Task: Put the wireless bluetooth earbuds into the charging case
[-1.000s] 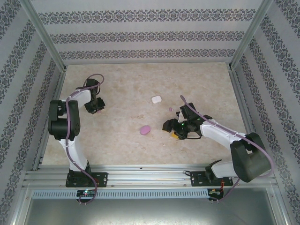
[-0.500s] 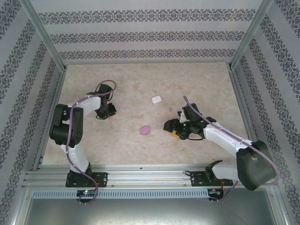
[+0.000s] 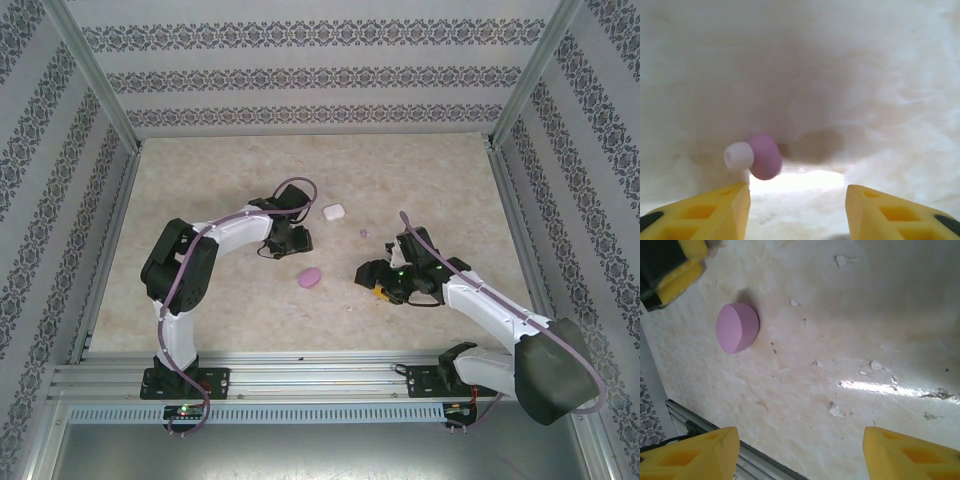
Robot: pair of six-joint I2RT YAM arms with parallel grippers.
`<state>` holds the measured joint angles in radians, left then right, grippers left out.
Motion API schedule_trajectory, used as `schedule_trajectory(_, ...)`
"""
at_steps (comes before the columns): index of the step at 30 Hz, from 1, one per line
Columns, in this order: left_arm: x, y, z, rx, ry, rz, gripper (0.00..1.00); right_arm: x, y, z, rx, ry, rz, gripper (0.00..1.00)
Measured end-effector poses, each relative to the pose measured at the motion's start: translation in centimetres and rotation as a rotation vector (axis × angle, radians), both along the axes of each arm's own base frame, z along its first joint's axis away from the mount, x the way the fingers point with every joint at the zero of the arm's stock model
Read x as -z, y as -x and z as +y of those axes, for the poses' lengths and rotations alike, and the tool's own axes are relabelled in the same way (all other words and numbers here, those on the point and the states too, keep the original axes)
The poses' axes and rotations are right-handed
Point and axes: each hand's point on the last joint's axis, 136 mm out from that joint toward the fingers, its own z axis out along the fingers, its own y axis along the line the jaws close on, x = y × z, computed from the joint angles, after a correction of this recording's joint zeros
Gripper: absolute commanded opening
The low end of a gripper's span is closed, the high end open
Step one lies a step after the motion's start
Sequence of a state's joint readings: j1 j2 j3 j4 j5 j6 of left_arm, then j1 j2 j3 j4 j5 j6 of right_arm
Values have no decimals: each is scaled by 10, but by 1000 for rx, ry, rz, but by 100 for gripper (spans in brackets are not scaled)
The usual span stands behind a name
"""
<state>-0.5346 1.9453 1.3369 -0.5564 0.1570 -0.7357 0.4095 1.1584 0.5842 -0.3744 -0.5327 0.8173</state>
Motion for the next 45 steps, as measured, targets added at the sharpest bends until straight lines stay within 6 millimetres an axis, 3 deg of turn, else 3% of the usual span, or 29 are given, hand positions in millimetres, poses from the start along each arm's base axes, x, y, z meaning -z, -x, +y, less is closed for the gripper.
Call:
schedule_trajectory(6,-27,-1,3,185,-20,-110,62,-2,1,-3,5,1,-6,67)
schedule_trajectory(10,-54,17,5,364,-3,-219,63,-2,1,-3,5,0,-9,67)
schedule_trajectory(13,-61,36,2,506,-1,-288,64,-2,1,-3,5,-1,-9,66)
schedule_trajectory(17,-46,71,-14,726,-22,-329,66,-2,1,-3,7,-1,-8,66)
schedule_trajectory(20,-34,85,-25,834,-39,-335,67,-2,1,-3,7,-1,-6,66)
schedule_trajectory(31,11,84,-29,948,-95,-287,69,-1,2,-4,15,4,3,66)
schedule_trajectory(34,15,84,-30,967,-103,-289,63,-1,2,-5,25,5,7,66)
schedule_trajectory(42,16,78,-28,1005,-140,-318,35,-1,0,-3,37,-5,18,66)
schedule_trajectory(45,14,81,-31,1035,-123,-326,34,-3,-1,-1,39,-22,19,67)
